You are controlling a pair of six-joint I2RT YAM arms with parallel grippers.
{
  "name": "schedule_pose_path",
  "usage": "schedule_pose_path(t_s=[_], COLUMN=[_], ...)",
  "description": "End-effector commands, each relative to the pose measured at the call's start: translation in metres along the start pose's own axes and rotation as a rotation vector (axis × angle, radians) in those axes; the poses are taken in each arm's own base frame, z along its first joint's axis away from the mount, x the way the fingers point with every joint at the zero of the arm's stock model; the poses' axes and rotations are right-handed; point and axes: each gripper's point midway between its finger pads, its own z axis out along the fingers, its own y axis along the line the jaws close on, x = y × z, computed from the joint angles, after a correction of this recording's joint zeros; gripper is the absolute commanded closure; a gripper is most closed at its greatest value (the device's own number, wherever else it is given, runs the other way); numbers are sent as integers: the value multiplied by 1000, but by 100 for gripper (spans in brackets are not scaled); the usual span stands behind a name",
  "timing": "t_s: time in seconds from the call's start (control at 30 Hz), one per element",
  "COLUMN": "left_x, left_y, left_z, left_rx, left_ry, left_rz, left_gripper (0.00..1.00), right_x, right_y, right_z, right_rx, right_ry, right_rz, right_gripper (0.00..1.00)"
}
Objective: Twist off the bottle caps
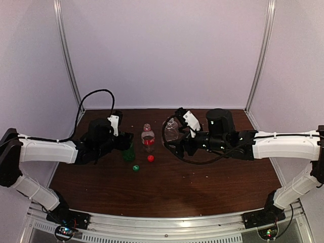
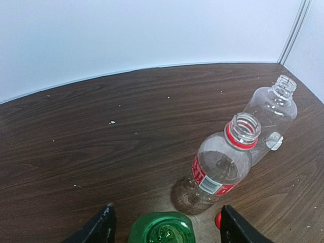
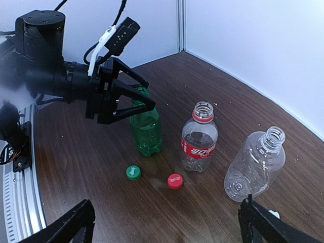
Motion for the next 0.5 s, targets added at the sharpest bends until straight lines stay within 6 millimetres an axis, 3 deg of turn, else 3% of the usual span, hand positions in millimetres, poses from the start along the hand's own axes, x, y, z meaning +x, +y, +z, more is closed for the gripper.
schedule_pose_path(t_s=[0.0, 0.23, 0.47], left_x=[-25, -51, -76], left_y=[1, 6, 10], left_z=[-15, -38, -56], left_rx=[6, -9, -33], left_ry=[-64, -113, -135], left_rz=[-32, -30, -12], left_gripper=[25, 11, 3], right_x=[0, 1, -5], right_y=[-17, -49, -67], right_z=[-2, -9, -19], right_rx=[82, 184, 239], right_ry=[3, 13, 2], right_rz=[41, 120, 147], right_gripper=[0, 0, 0])
